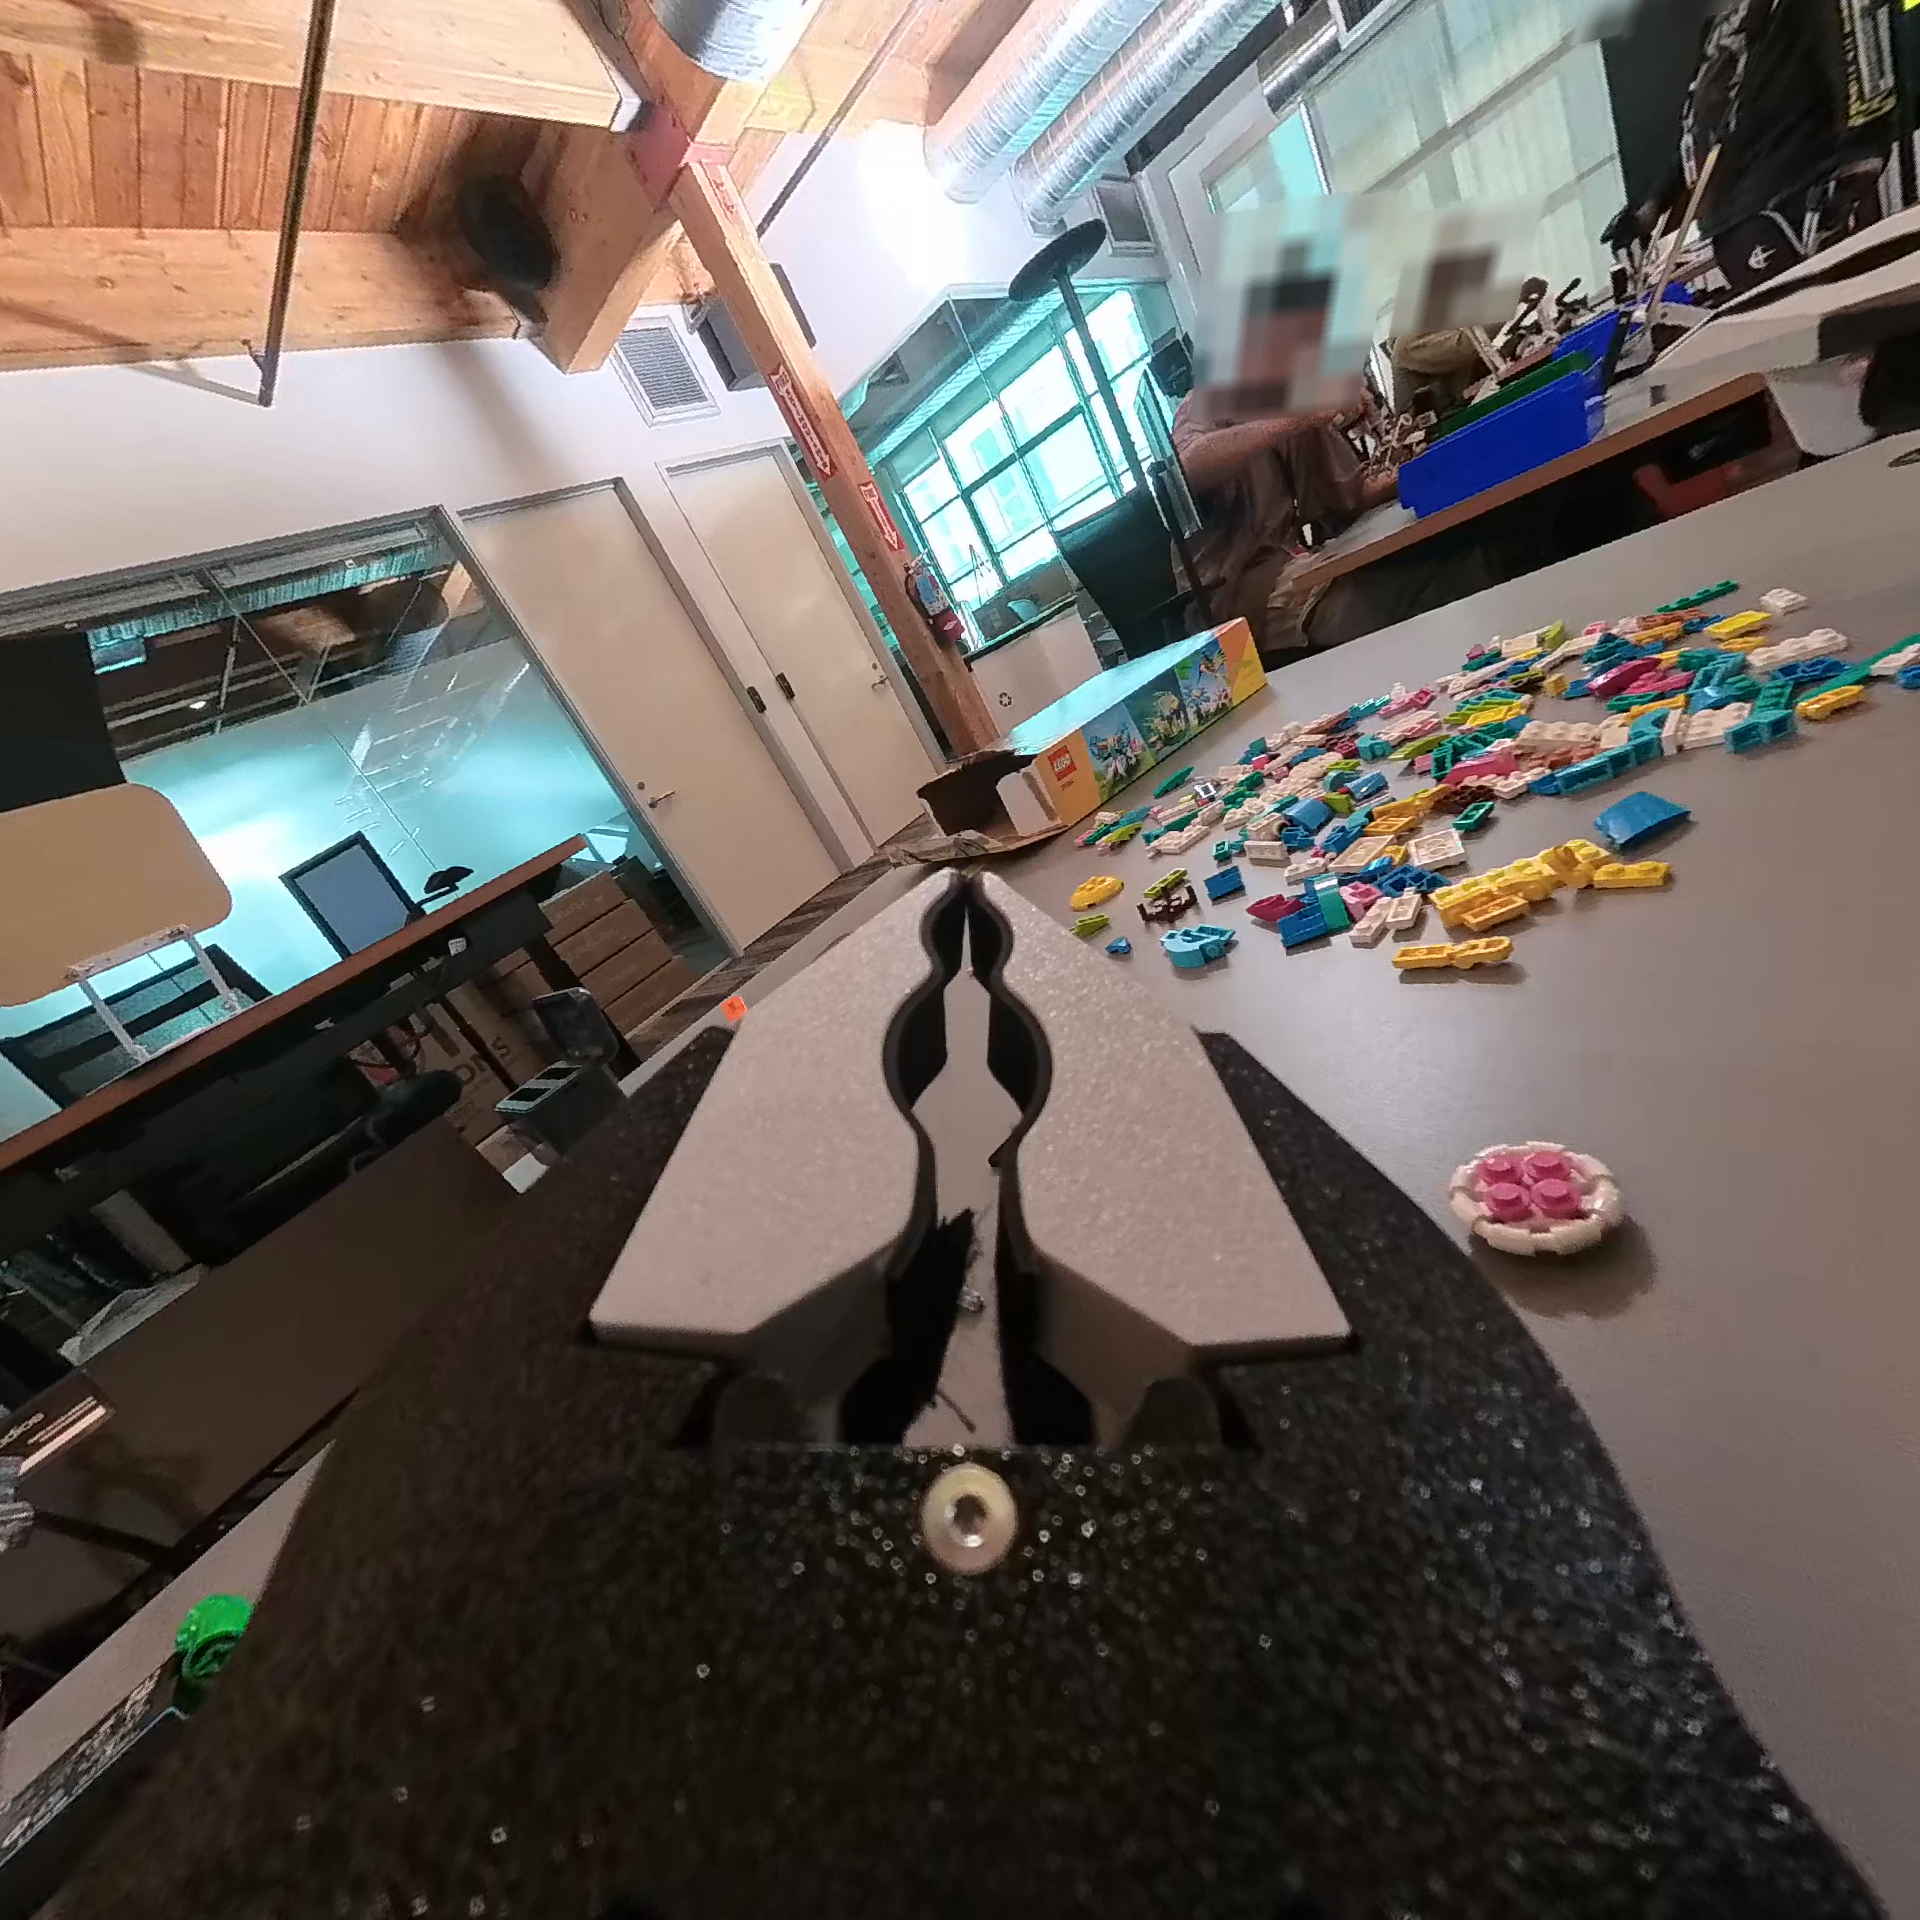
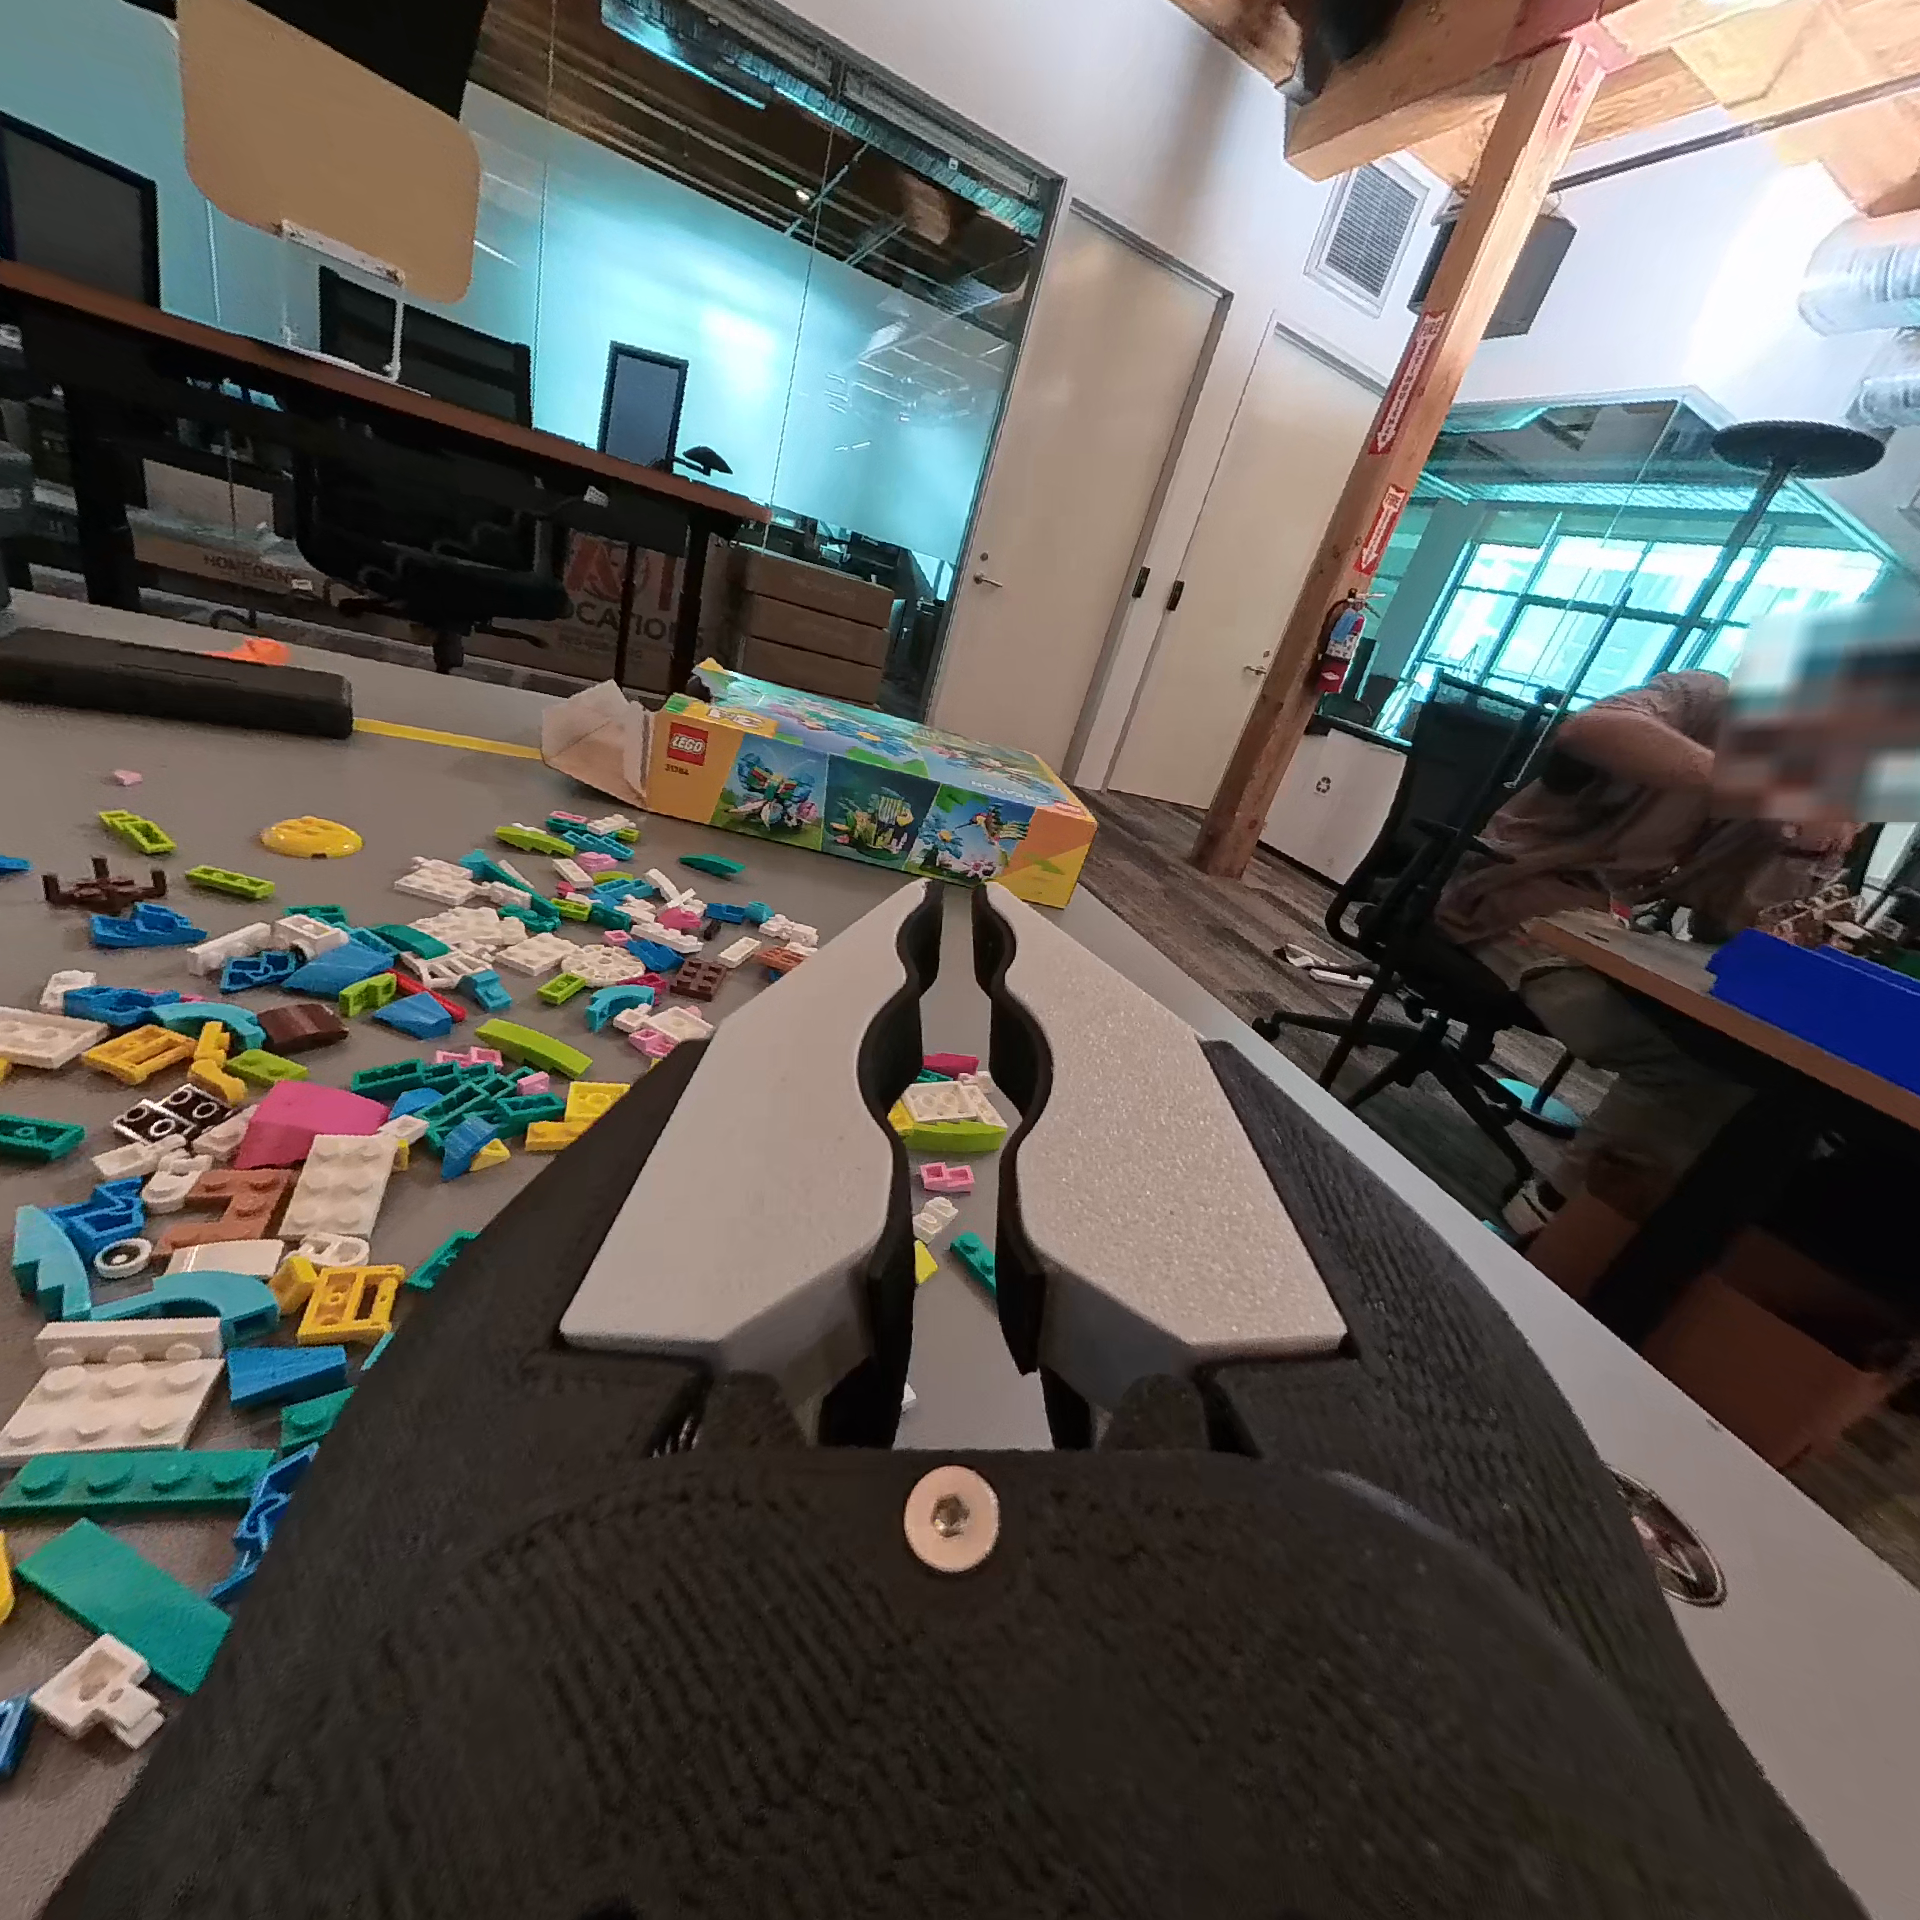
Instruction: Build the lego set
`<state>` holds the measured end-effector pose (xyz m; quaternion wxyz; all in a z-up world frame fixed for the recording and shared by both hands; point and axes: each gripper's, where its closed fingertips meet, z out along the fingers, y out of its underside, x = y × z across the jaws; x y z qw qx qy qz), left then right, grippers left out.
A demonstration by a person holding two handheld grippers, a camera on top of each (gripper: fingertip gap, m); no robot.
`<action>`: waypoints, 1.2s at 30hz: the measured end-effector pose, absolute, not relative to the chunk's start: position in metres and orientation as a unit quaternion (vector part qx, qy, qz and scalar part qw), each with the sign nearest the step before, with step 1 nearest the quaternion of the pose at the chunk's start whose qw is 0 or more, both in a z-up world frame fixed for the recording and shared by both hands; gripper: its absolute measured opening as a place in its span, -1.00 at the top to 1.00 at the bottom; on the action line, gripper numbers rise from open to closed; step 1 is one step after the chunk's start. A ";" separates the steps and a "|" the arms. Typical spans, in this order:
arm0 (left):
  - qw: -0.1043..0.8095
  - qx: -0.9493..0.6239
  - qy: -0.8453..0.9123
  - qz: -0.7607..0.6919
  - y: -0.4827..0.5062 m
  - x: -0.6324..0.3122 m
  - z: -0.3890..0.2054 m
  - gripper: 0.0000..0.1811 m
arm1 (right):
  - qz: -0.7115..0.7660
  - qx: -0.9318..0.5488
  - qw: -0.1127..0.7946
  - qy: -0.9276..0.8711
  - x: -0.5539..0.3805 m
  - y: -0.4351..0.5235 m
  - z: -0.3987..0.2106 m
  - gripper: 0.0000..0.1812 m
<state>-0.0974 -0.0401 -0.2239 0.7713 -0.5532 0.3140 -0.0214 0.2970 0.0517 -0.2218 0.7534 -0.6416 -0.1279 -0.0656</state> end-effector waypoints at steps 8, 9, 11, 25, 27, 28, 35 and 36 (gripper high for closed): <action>0.771 -0.553 0.316 -0.021 -0.040 -0.097 -0.224 1.00 | 0.012 -0.655 0.720 -0.230 0.253 0.046 -0.233 0.82; 0.771 -0.553 0.315 -0.020 -0.040 -0.096 -0.224 1.00 | 0.055 -0.667 0.687 -0.283 0.230 0.039 -0.240 0.68; 0.770 -0.554 0.316 -0.016 -0.039 -0.096 -0.225 1.00 | 0.050 -0.690 0.615 -0.378 0.198 0.027 -0.258 0.66; 0.769 -0.551 0.324 -0.015 -0.040 -0.094 -0.226 1.00 | 0.133 -0.808 0.347 -0.456 0.136 0.036 -0.332 0.79; 0.768 -0.551 0.325 -0.015 -0.040 -0.093 -0.226 1.00 | 0.105 -0.806 0.347 -0.467 0.138 0.039 -0.335 0.78; 0.768 -0.551 0.325 -0.015 -0.040 -0.093 -0.226 1.00 | 0.102 -0.805 0.350 -0.468 0.138 0.039 -0.335 0.80; 0.768 -0.551 0.324 -0.019 -0.040 -0.093 -0.226 1.00 | 0.111 -0.803 0.343 -0.475 0.134 0.036 -0.338 0.86; 0.768 -0.552 0.324 -0.019 -0.040 -0.093 -0.226 1.00 | 0.110 -0.801 0.343 -0.479 0.133 0.035 -0.337 0.86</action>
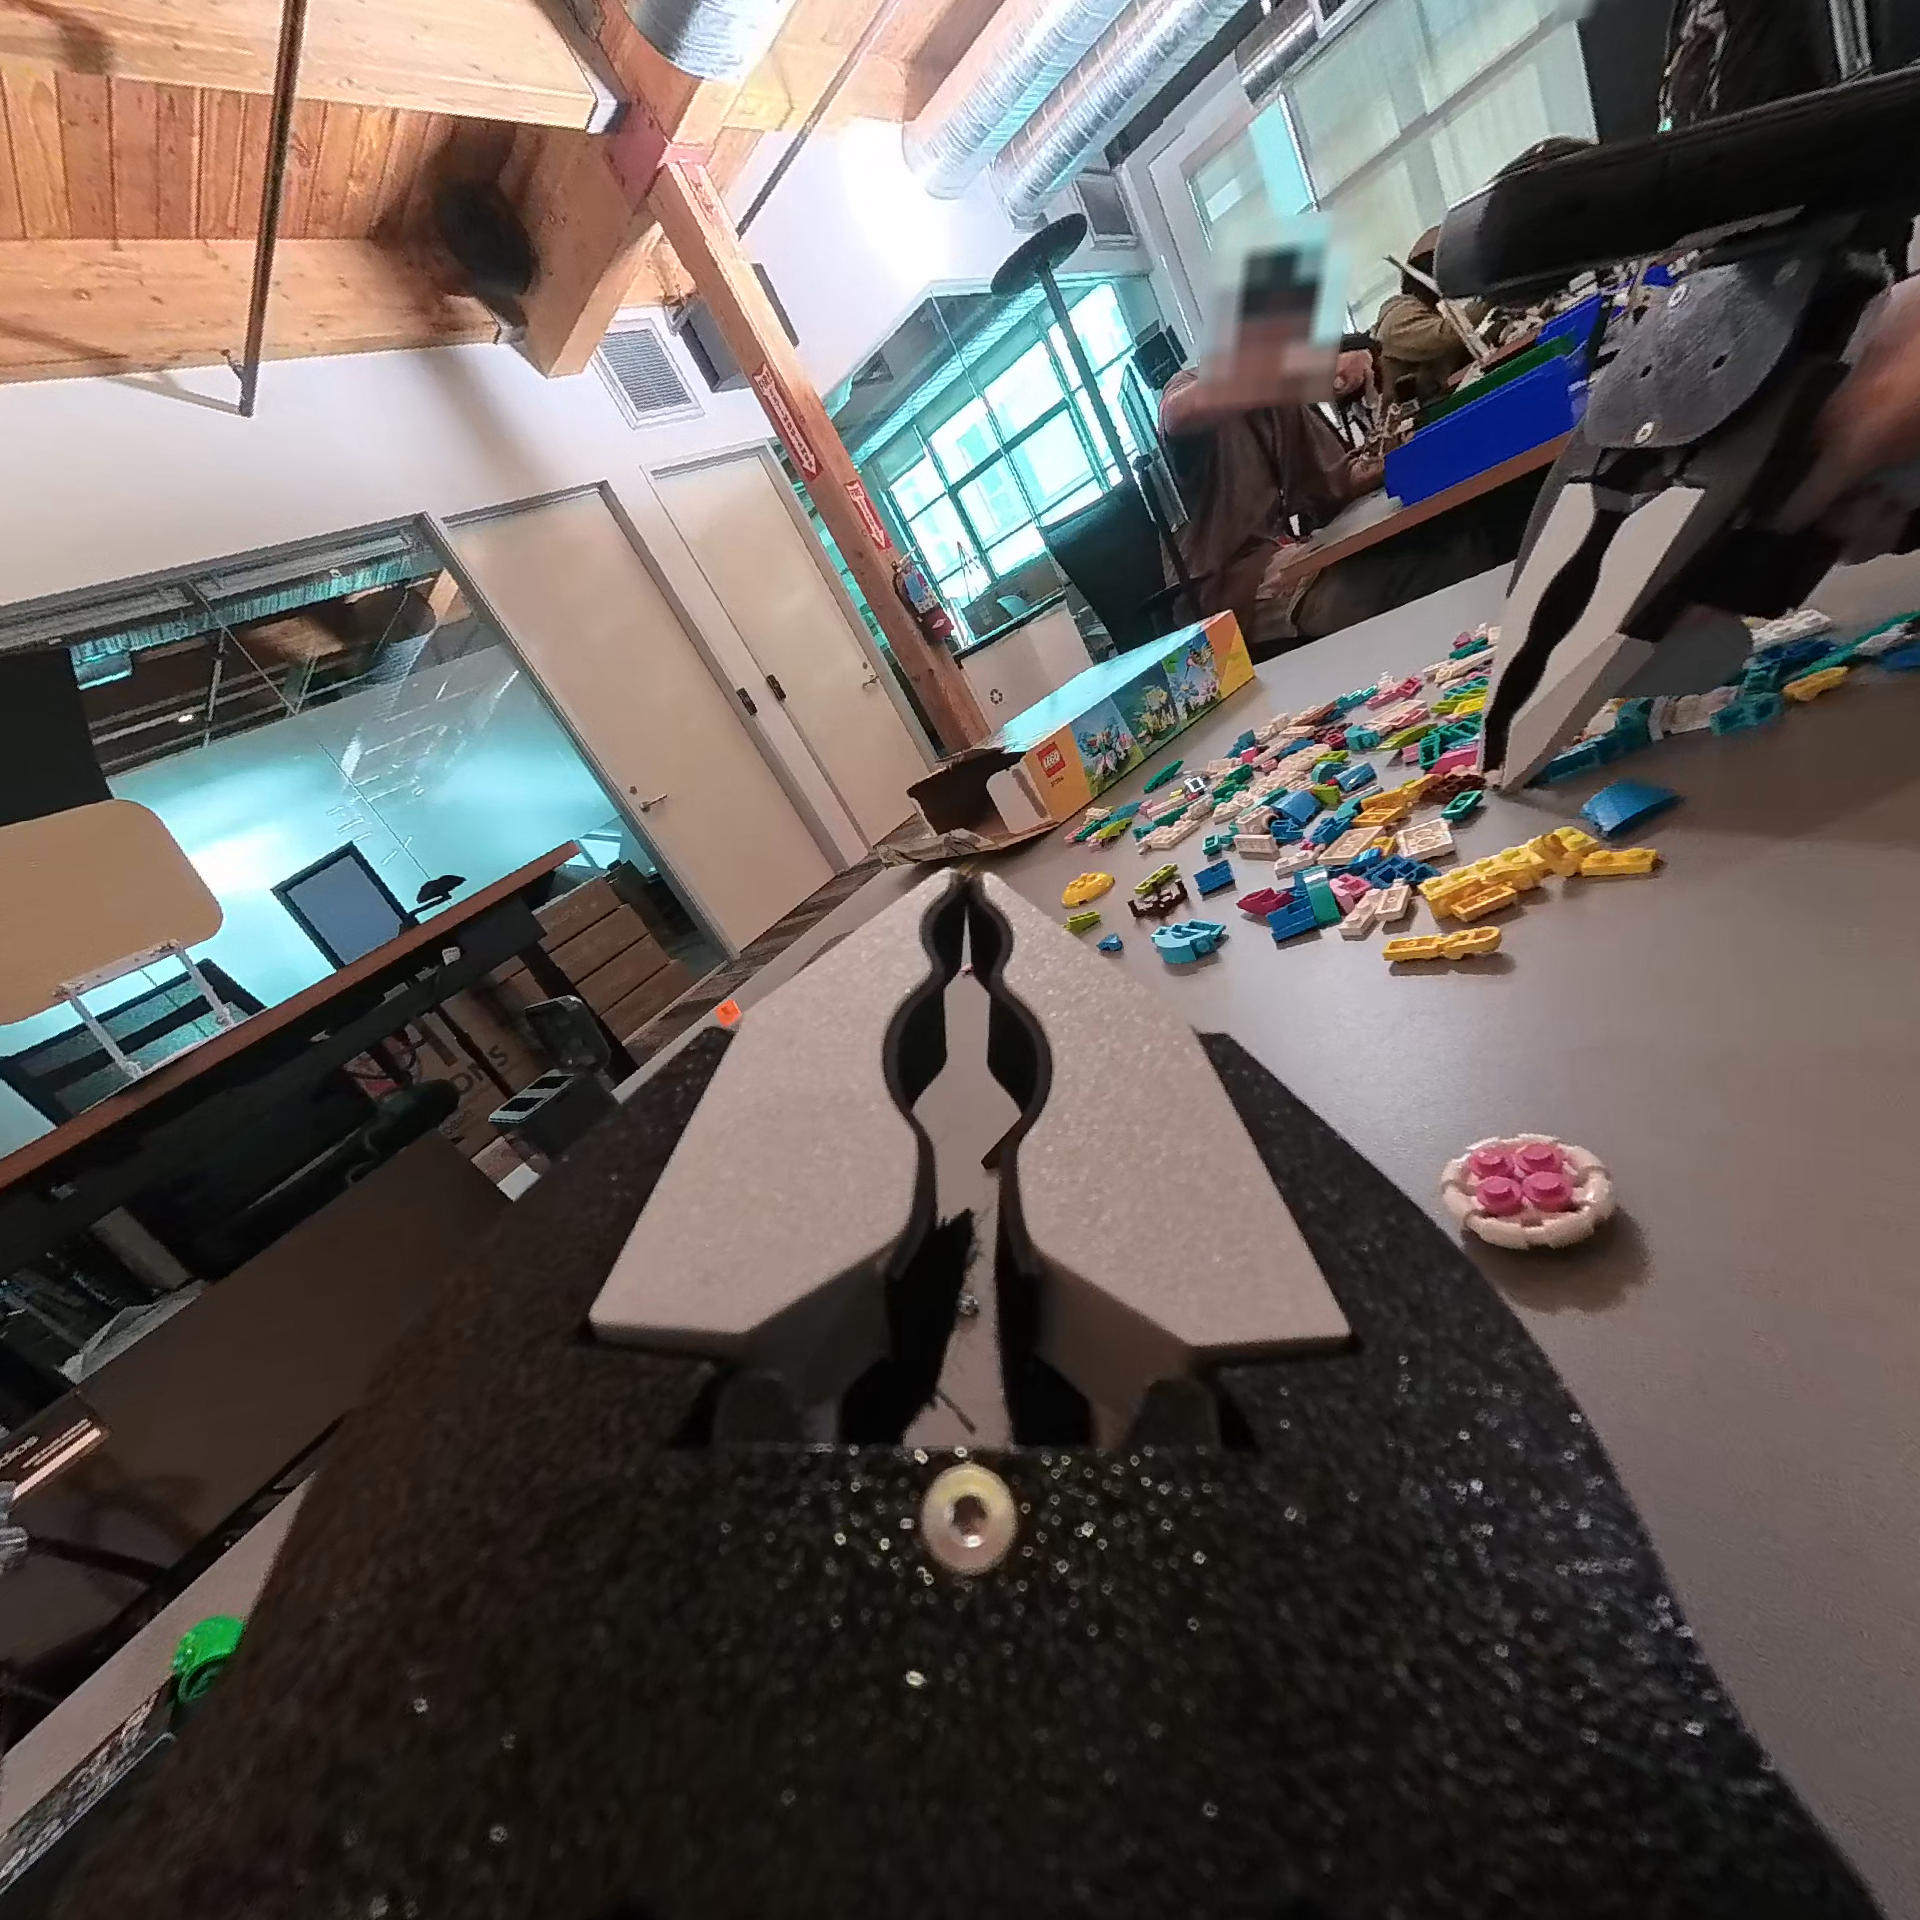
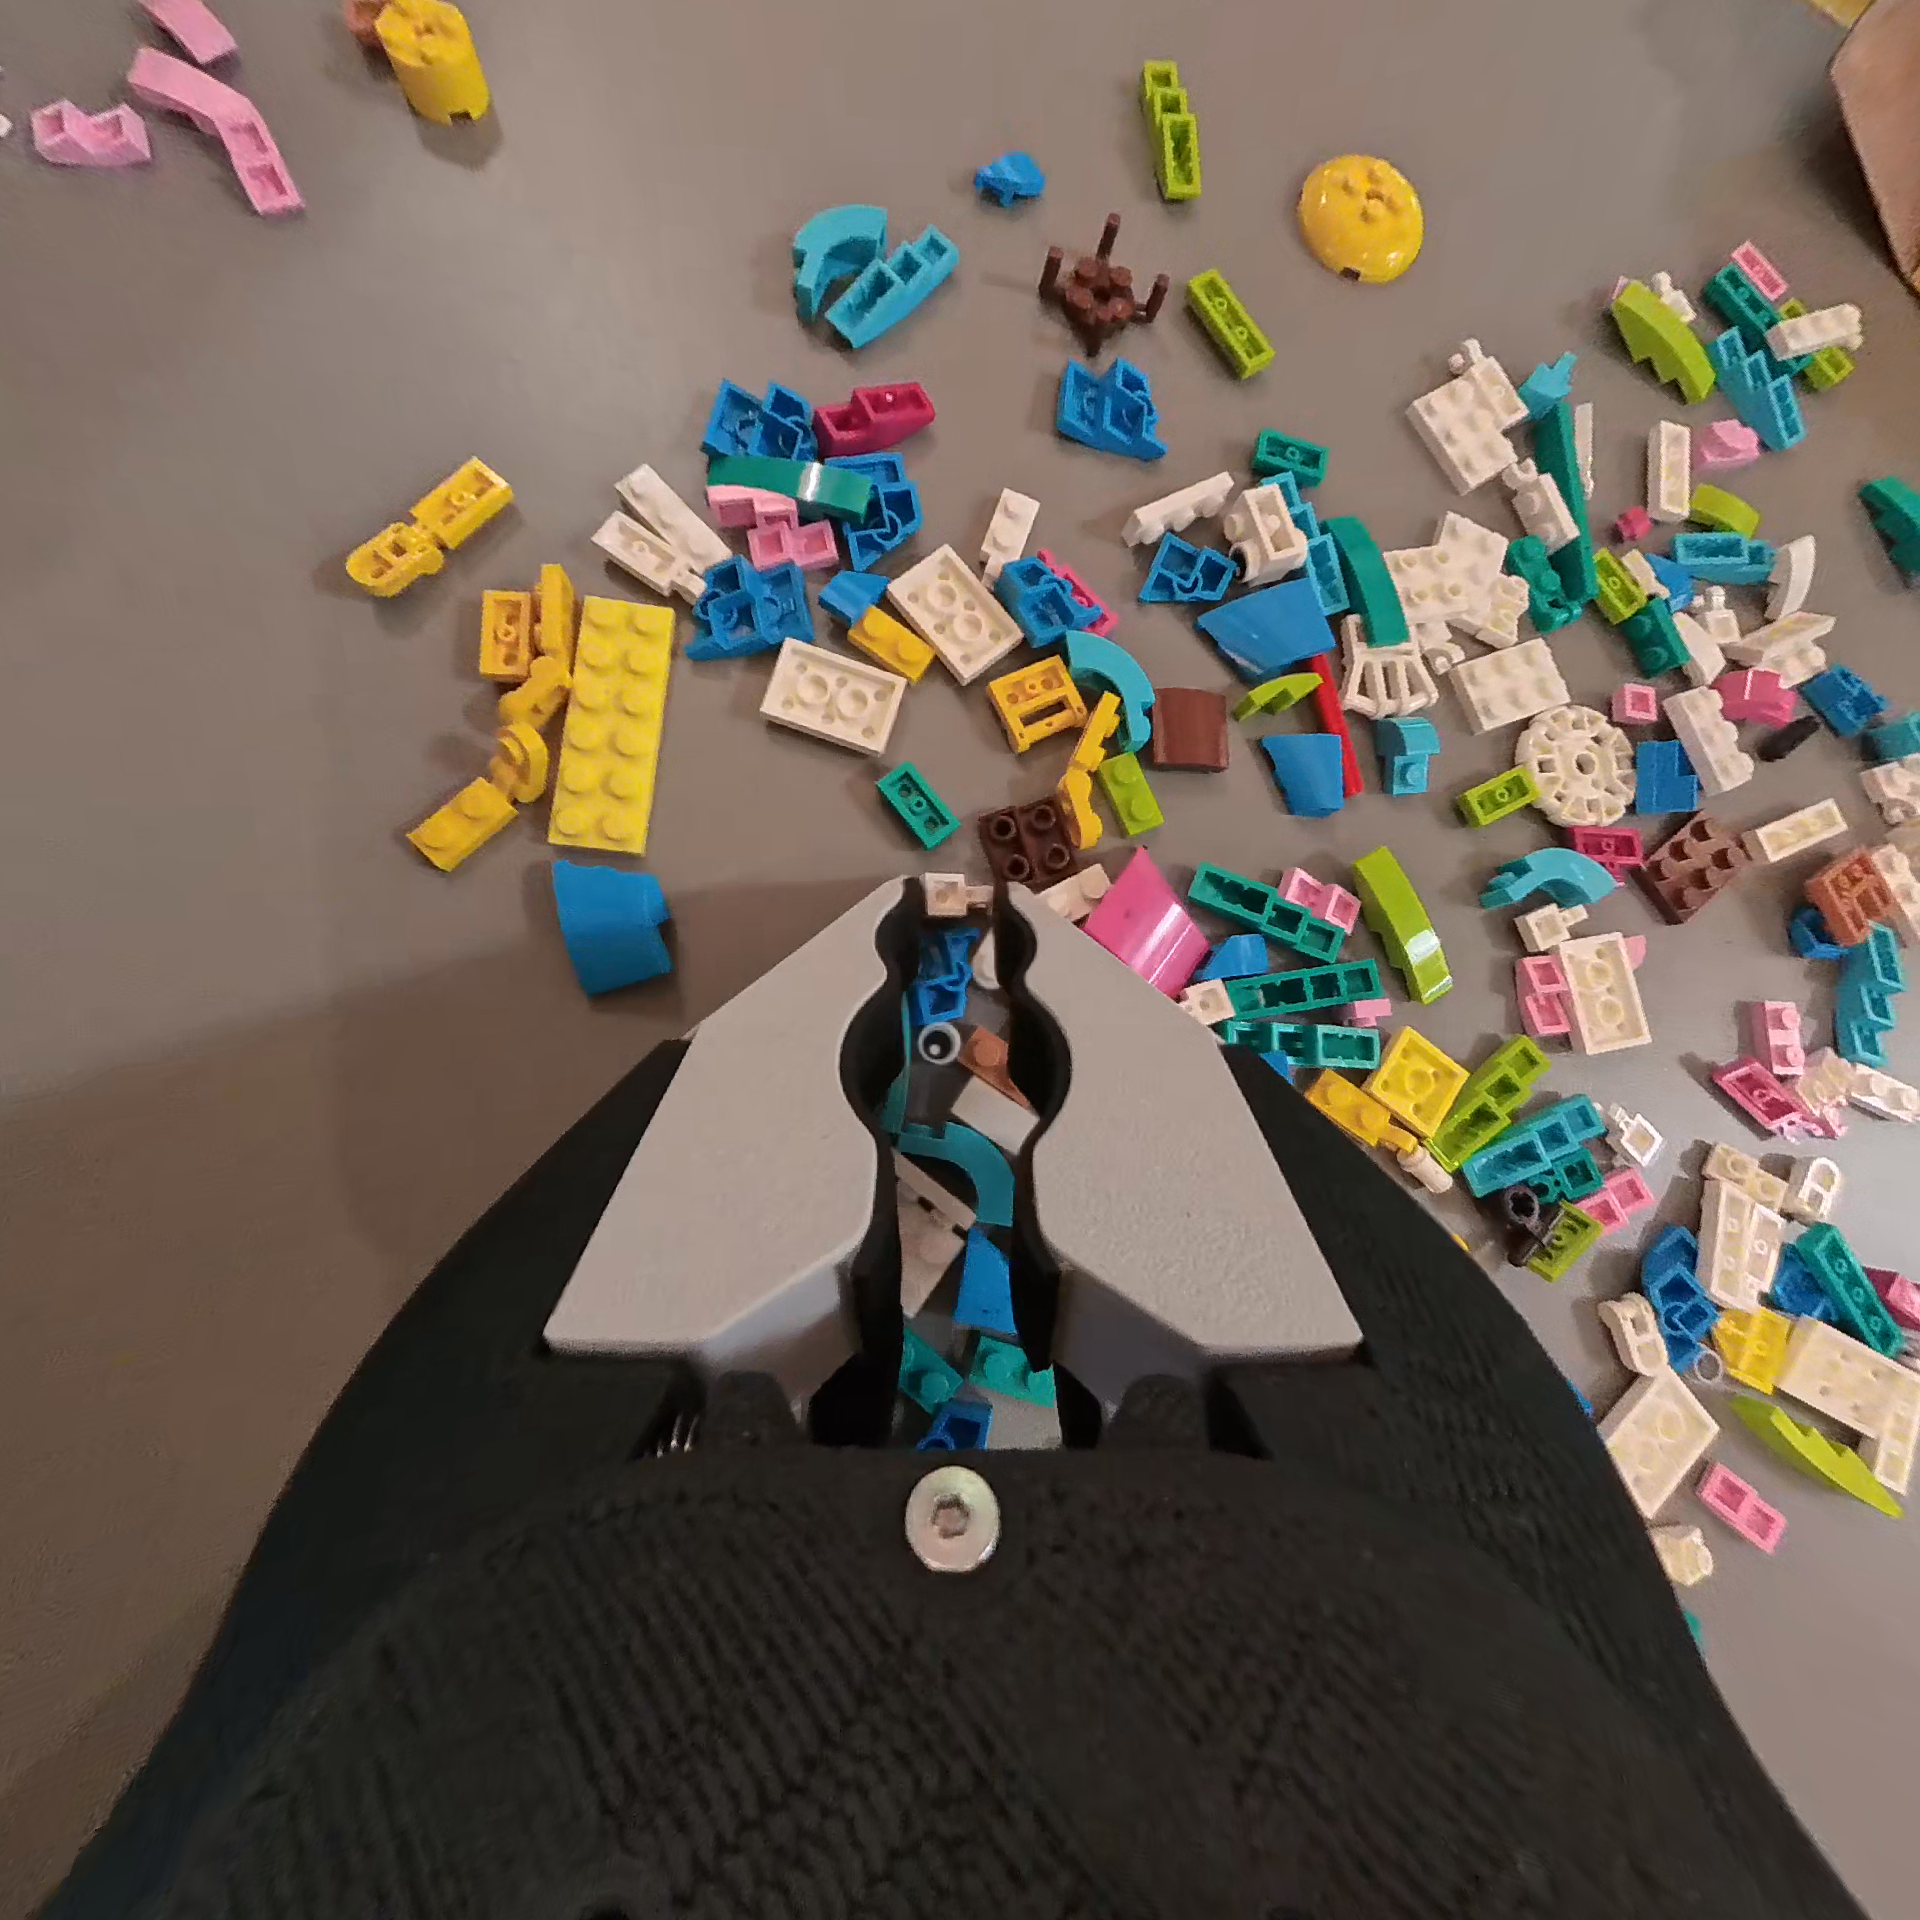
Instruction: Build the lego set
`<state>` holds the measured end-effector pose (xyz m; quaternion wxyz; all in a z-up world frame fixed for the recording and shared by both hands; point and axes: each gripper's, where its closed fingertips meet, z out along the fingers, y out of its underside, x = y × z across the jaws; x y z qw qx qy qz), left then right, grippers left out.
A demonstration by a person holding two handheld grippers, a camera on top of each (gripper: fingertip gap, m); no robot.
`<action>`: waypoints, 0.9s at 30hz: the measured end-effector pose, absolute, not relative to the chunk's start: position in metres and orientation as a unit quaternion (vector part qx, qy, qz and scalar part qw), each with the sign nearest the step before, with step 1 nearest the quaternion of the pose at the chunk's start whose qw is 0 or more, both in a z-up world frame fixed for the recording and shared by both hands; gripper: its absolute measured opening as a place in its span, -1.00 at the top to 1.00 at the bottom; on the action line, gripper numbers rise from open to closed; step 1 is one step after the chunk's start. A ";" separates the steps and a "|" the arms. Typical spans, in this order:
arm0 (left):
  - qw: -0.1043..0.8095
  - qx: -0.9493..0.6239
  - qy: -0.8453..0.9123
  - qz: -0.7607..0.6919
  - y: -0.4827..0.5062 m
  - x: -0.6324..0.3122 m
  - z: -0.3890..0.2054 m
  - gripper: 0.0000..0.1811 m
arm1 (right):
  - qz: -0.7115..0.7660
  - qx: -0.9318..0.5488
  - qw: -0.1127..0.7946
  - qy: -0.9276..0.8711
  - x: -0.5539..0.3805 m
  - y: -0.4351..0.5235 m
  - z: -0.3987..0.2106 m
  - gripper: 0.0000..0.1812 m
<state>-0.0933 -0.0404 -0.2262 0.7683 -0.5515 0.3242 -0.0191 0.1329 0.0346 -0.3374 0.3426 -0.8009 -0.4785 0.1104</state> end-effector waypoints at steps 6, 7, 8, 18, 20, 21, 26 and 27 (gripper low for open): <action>0.771 -0.548 0.325 -0.017 -0.042 -0.093 -0.225 1.00 | 0.171 -0.746 0.401 -0.504 0.084 0.016 -0.304 0.86; 0.774 -0.542 0.328 -0.015 -0.043 -0.091 -0.224 1.00 | 0.203 -0.733 0.412 -0.503 0.067 0.009 -0.296 0.86; 0.777 -0.533 0.334 -0.011 -0.046 -0.089 -0.222 1.00 | 0.230 -0.721 0.420 -0.501 0.051 0.002 -0.288 0.86; 0.756 -0.490 0.433 0.008 -0.066 -0.055 -0.235 0.79 | 0.369 -0.677 0.394 -0.501 -0.049 -0.043 -0.270 0.86; 0.751 -0.484 0.449 0.015 -0.068 -0.050 -0.238 0.72 | 0.439 -0.668 0.374 -0.471 -0.060 -0.054 -0.258 0.86; 0.750 -0.480 0.455 0.021 -0.069 -0.048 -0.239 0.72 | 0.469 -0.664 0.360 -0.456 -0.064 -0.059 -0.254 0.86; 0.750 -0.473 0.461 0.034 -0.072 -0.044 -0.238 0.71 | 0.578 -0.645 0.299 -0.402 -0.073 -0.078 -0.239 0.86; 0.752 -0.472 0.459 0.031 -0.072 -0.044 -0.237 0.72 | 0.591 -0.642 0.291 -0.393 -0.073 -0.080 -0.238 0.87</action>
